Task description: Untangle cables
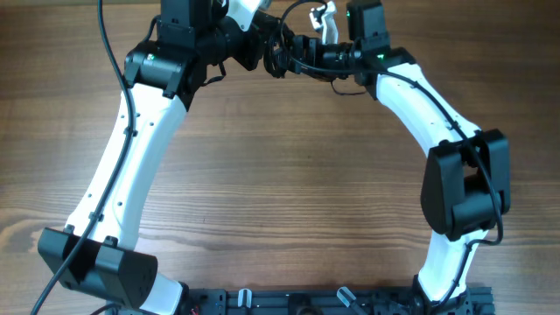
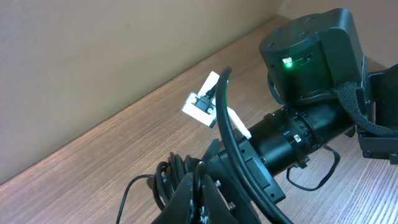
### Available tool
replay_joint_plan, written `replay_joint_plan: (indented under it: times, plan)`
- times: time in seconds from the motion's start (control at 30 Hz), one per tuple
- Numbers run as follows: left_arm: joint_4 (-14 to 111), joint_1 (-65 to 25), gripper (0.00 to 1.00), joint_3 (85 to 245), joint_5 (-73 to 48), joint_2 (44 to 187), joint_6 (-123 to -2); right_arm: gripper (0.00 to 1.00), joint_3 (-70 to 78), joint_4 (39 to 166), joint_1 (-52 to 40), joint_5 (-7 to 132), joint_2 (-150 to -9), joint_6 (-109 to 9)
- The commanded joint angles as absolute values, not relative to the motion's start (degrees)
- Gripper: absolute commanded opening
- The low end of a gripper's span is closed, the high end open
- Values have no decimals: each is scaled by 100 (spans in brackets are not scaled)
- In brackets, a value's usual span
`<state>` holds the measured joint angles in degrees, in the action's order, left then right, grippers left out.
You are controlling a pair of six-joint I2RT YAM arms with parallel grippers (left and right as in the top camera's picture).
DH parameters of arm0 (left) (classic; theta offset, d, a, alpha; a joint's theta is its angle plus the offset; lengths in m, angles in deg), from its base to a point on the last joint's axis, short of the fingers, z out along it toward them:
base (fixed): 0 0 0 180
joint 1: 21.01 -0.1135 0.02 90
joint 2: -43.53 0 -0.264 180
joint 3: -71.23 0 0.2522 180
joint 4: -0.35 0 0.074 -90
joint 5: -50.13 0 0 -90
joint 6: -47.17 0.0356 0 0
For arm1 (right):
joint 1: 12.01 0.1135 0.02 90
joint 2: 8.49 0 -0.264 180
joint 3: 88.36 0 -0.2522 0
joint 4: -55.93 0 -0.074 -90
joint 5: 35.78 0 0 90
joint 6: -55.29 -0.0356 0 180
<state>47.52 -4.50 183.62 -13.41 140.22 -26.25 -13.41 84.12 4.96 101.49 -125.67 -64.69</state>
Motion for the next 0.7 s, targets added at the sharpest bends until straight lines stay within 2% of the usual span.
replay_joint_plan:
  times: [0.0, 0.07, 0.13, 0.17, 0.4, 0.67]
  plan:
    - [4706, -463, 4, 18434, -1227, 13871, -2704, 60, -1347, 8342, 555, 10074, -12712, -6637]
    - [4704, -467, 4, 18434, -1227, 13871, -2701, 47, -1347, 8342, 555, 10079, -12712, -6637]
    - [4680, -474, 4, 18434, -1240, 13871, -2701, 12, -1347, 8371, 549, 10077, -12712, -6639]
    - [4680, -478, 4, 18434, -1251, 13871, -2697, 4, -1347, 8386, 538, 10077, -12712, -6639]
    - [4684, -537, 4, 18434, -1619, 13871, -2660, 4, -1350, 8635, 341, 10182, -12712, -6534]
    - [4855, -1007, 4, 18434, -1614, 13871, -2660, 4, -1350, 9761, -142, 9729, -12712, -5732]
